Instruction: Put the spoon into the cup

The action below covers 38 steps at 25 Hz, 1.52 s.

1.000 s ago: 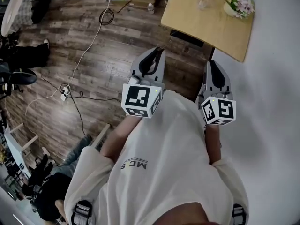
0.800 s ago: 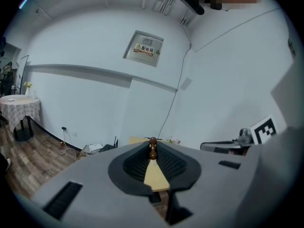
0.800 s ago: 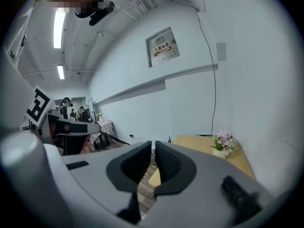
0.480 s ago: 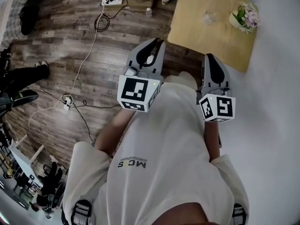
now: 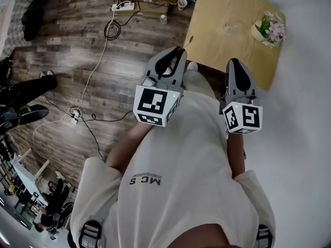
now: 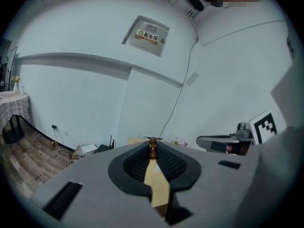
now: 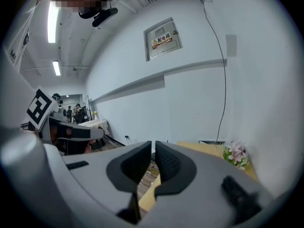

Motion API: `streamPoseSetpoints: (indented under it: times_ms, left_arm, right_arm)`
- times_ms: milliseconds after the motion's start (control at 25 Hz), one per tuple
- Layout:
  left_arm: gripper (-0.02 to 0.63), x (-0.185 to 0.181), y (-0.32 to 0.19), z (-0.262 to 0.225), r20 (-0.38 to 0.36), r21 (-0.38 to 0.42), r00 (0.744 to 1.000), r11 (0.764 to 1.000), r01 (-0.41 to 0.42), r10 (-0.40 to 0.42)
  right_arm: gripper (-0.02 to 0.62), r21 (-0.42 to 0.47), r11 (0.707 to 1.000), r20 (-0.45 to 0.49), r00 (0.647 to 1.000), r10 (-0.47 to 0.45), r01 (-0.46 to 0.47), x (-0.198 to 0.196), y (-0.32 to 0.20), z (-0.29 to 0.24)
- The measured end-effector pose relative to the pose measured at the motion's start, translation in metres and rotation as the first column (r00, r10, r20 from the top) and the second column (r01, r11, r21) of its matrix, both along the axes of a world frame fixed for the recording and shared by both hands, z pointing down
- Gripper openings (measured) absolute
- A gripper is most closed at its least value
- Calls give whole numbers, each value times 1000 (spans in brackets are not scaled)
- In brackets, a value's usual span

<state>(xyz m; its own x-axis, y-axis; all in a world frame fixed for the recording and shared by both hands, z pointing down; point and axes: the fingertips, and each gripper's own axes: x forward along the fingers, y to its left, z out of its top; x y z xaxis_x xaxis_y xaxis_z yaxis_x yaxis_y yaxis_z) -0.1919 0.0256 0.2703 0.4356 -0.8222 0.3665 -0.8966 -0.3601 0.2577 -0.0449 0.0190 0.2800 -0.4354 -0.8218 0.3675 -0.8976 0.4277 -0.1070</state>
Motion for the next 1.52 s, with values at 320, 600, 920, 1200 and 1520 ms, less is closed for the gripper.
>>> streamPoseSetpoints:
  times_ms: [320,600,920,1200,1520]
  left_arm:
    - [51,52,-37,6,8,-11,1000,1000,-25,25]
    - [51,92,-74,18,20,-34,999,999,-27,28]
    - [51,125,-106,32,36,-55,999,998,-19,21]
    - [50,145,-125,53,58,-93,998,995,-30,36]
    - [49,165,-142,80,66,-140,995,988,-61,71]
  right_arm:
    - [40,29,1000,29,1000,-1,0,42,-45,3]
    - [40,12,1000,37,999,-19,19,76,-81,19]
    - [40,-45,998,72,997,-32,36,101,-107,44]
    - [40,-91,995,90,995,-37,45,111,-123,65]
    - [40,-101,995,119,993,-10,22,123,-137,81]
